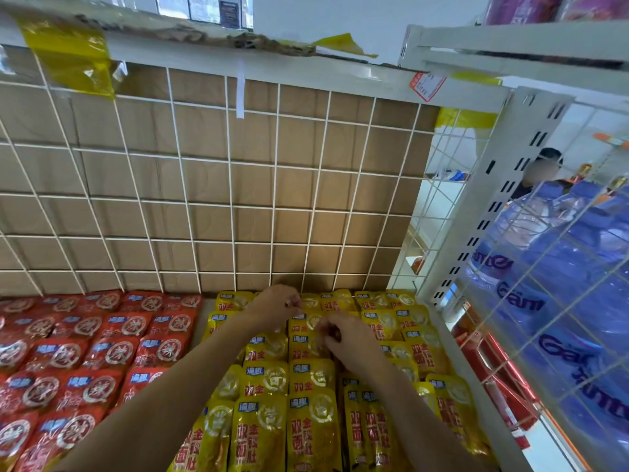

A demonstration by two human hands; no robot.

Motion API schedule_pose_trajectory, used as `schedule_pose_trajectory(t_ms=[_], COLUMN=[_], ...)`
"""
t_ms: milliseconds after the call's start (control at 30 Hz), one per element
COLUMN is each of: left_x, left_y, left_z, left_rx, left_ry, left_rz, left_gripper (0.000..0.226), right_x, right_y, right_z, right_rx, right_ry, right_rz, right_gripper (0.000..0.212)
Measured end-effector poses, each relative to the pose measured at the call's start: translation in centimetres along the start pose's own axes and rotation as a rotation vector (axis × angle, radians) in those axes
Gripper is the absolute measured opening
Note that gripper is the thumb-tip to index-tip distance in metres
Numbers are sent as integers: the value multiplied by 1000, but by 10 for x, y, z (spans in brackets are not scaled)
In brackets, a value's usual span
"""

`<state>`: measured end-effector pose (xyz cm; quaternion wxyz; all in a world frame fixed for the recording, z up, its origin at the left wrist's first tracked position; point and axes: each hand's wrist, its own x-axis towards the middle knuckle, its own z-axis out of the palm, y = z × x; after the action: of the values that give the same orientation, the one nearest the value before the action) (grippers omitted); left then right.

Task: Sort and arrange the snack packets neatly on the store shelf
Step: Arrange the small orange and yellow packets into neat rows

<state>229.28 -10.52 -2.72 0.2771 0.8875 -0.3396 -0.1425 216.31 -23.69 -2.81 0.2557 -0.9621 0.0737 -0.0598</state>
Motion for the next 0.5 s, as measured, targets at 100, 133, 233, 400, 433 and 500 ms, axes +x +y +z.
schedule_pose_trajectory(t_ms=[100, 133, 233, 400, 433, 500], left_x=[2, 3, 4, 5, 6, 6], left_y=[-1, -1, -2, -4, -5, -7], left_z=[0, -1, -1, 0, 1, 2], left_rx=[-14, -16, -34, -55, -56, -68], left_ry=[6, 6, 14, 16, 16, 24], left_rz=[10, 17, 30, 46, 51, 52], left_gripper=[14, 14, 13, 13, 12, 10], right_x=[0, 0, 0, -1, -1, -1], right_y=[1, 1, 1, 0, 0, 0], right_z=[1, 2, 2, 2, 2, 1], right_rx=[26, 29, 36, 51, 53, 52], right_ry=[-1, -2, 2, 9, 9, 7], right_rz=[5, 8, 15, 20, 21, 23], right_gripper=[17, 16, 16, 17, 17, 18])
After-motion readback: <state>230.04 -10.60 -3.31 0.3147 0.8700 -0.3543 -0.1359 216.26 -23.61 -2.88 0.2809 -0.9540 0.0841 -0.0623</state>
